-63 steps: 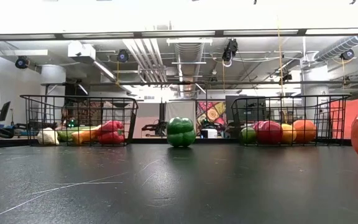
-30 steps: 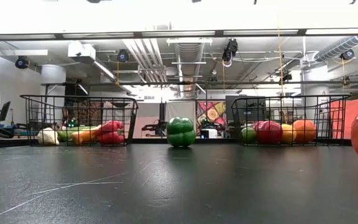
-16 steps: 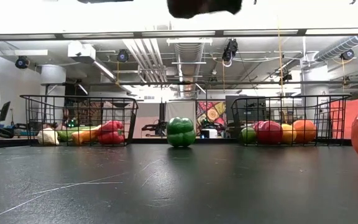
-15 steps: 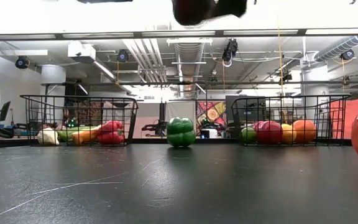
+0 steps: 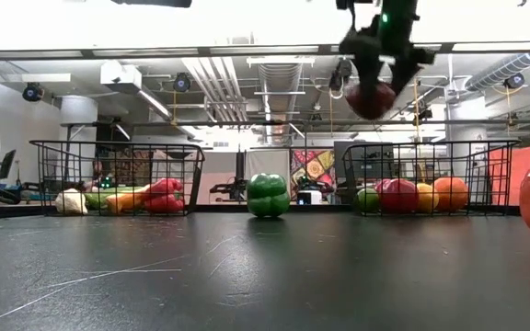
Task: Sort produce into baskets
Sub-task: Put the apple into the right wire basket
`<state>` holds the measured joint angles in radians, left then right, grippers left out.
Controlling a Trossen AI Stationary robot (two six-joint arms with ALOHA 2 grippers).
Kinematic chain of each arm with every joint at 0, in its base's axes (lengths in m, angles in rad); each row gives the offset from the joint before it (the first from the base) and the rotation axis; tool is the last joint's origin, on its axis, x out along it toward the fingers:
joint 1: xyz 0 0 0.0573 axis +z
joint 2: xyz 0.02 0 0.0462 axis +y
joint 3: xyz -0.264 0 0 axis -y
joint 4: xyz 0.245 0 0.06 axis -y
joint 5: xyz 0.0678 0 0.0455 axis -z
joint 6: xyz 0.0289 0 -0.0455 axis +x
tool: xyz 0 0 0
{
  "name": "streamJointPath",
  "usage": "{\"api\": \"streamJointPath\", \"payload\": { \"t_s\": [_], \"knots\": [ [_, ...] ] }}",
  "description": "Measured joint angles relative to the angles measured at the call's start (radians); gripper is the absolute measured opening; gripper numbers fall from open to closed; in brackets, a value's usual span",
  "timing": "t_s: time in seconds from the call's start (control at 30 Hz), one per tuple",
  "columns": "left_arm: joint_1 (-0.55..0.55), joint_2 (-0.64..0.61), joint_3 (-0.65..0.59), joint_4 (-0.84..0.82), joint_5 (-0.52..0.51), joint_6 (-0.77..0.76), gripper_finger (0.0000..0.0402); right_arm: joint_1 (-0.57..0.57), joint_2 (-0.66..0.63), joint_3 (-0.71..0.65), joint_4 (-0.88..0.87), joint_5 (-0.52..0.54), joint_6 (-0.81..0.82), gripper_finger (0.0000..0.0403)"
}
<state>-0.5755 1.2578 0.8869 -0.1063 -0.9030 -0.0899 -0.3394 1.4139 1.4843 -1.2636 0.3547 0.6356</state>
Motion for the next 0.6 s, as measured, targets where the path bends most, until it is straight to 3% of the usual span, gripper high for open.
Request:
{"api": "streamJointPath", "payload": {
  "t_s": [0.13, 0.27, 0.6],
  "knots": [
    [0.000, 0.000, -0.006, -0.023, -0.031, -0.010, 0.0389, -0.144, 0.001, -0.032, -0.020, -0.094, -0.038, 0.0327],
    [0.000, 0.000, -0.011, -0.027, -0.033, -0.018, 0.0389, -0.243, 0.002, -0.056, -0.053, -0.111, -0.035, 0.0327],
    [0.001, 0.000, -0.014, -0.039, -0.034, -0.021, 0.0389, -0.341, 0.005, -0.186, -0.113, -0.091, 0.039, 0.0327]
  ]
}}
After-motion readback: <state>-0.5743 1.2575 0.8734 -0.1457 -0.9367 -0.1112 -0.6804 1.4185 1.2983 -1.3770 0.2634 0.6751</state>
